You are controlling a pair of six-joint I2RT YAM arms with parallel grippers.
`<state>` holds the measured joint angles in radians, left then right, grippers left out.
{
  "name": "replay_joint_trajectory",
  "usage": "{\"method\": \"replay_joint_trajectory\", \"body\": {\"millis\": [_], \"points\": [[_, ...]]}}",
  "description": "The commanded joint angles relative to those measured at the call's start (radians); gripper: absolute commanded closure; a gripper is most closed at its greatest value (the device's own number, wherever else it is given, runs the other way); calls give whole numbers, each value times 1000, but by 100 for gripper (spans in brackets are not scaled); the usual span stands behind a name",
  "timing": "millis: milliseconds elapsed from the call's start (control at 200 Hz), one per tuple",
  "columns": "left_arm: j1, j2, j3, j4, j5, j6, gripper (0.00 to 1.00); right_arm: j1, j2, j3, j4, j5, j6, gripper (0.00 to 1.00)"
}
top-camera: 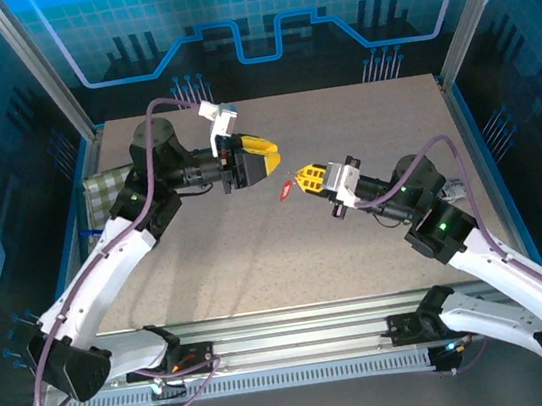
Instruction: Remove the keys from the keyring
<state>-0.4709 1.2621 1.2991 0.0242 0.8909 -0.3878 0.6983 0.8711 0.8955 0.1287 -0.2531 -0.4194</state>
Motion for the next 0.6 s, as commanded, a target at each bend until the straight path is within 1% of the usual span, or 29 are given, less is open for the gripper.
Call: {"method": "replay_joint_trajectory", "body": {"millis": [0, 195, 285, 596], "points": [[8, 21, 31, 5, 119, -61, 62, -24, 2, 0, 51, -21, 36, 100], [8, 28, 24, 6, 148, -75, 61, -35, 2, 14, 48, -20, 37, 100], [6, 33, 28, 8, 153, -83, 59, -34, 3, 19, 46, -18, 36, 100], [-18, 58, 58, -64, 163, -45, 58, -36, 2, 23, 55, -26, 40, 100]]}}
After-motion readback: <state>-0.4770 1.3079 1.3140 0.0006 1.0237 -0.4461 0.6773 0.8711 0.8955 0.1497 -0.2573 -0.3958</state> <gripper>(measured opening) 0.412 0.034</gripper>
